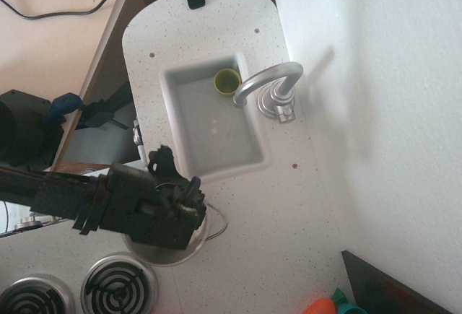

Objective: Pick up pot

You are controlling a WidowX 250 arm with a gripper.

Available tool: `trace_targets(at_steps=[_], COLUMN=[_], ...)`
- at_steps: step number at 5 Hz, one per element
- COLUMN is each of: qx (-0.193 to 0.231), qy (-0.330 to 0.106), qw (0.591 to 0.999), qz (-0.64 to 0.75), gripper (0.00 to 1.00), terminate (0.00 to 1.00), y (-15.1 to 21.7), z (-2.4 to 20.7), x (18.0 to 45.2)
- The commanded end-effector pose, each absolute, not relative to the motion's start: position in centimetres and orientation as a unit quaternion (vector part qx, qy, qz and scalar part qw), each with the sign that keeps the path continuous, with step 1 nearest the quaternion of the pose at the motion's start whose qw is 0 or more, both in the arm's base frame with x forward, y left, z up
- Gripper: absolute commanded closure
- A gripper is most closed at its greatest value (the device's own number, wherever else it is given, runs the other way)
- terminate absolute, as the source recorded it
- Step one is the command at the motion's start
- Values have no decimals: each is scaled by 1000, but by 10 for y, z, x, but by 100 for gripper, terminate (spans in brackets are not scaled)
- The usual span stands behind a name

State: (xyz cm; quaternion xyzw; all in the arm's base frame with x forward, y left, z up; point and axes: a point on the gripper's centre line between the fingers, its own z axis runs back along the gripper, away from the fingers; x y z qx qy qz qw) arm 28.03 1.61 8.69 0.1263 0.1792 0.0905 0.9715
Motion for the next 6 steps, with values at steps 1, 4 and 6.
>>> trace_targets(at_steps=[1,4,6], qx=[159,123,116], qy=[198,125,110], qw=[959,980,984], qz=[124,96,76], gripper=[0,0,0], terminate=[0,0,0], y=[11,7,2], z=[79,89,96], x=[298,307,309])
